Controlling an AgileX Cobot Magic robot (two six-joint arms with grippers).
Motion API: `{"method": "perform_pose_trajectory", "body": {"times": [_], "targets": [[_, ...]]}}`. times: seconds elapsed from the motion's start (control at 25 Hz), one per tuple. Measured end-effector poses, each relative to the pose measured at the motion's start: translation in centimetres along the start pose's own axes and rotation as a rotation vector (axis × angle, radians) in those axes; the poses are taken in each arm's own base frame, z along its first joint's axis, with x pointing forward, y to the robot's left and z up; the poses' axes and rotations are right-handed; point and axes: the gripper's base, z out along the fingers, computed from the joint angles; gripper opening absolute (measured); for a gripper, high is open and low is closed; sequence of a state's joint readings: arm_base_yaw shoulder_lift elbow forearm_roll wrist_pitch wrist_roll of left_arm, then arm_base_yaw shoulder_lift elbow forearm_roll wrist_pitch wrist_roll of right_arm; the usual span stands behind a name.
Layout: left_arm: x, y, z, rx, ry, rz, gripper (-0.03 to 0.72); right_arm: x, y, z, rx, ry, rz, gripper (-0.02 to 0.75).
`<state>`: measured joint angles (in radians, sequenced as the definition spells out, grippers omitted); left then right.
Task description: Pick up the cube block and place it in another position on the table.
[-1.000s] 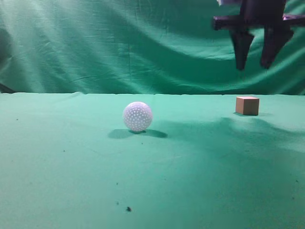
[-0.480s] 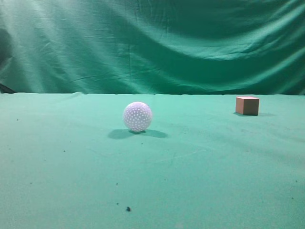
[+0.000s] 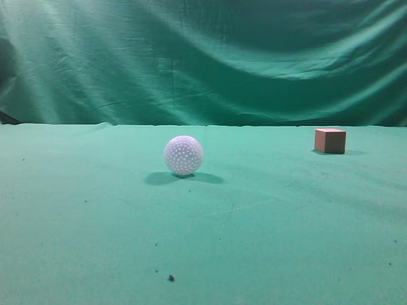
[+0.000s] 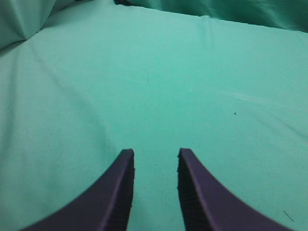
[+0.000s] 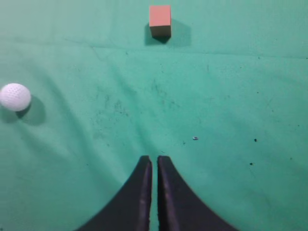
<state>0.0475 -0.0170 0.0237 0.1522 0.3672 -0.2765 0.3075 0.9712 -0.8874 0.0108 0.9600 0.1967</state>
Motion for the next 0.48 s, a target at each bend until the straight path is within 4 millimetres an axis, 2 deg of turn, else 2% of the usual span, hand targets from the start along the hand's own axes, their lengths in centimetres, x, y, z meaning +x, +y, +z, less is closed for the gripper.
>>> {"method": "perform_pose_trajectory", "body": {"times": [0.24, 0.48], "targets": [[0.0, 0.0, 0.0, 0.000, 0.000, 0.000, 0.262, 1.7, 0.3, -3.5, -0.092, -0.100, 0.049, 0.000], [0.0, 0.0, 0.0, 0.000, 0.000, 0.000, 0.262, 2.8, -0.1, -4.3, -0.062, -0.065, -0.011, 0.000]]}}
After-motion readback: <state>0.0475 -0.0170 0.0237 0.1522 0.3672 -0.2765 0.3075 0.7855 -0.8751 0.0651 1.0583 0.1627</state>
